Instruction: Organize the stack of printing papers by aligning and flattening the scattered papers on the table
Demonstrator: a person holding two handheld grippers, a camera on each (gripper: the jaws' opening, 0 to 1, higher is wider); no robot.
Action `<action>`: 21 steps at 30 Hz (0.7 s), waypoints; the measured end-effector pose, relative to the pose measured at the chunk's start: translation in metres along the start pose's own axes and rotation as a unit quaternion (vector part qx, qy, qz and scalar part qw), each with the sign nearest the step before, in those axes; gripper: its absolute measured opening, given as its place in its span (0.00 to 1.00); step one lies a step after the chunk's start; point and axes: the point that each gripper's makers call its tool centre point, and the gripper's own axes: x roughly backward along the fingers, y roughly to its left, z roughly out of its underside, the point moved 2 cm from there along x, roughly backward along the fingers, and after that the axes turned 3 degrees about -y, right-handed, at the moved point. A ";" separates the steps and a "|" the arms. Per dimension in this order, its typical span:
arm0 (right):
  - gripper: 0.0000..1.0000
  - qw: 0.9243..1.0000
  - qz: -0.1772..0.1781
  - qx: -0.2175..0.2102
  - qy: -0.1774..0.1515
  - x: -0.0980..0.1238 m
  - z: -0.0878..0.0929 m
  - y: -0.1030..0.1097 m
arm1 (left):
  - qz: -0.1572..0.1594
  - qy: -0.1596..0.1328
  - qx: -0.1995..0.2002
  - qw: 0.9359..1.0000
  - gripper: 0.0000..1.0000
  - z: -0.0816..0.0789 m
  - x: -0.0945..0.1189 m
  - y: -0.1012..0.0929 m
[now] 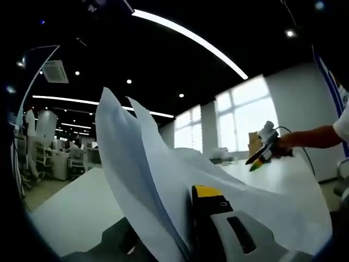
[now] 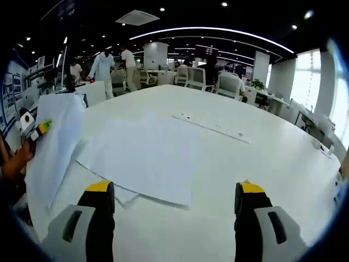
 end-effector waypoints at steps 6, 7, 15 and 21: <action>0.86 1.000 -0.002 0.001 0.008 -0.009 0.003 -0.001 | 0.001 0.002 -0.003 1.000 0.11 0.001 0.000 0.000; 0.86 1.000 -0.002 0.003 0.009 -0.010 0.004 -0.001 | 0.001 0.003 -0.003 1.000 0.11 0.001 0.000 0.000; 0.86 1.000 -0.006 0.003 0.018 -0.017 0.007 -0.001 | 0.003 0.005 -0.005 1.000 0.11 0.002 0.000 -0.002; 0.86 1.000 -0.006 0.005 0.027 -0.021 0.012 0.002 | 0.004 0.006 -0.005 1.000 0.11 0.003 0.000 -0.002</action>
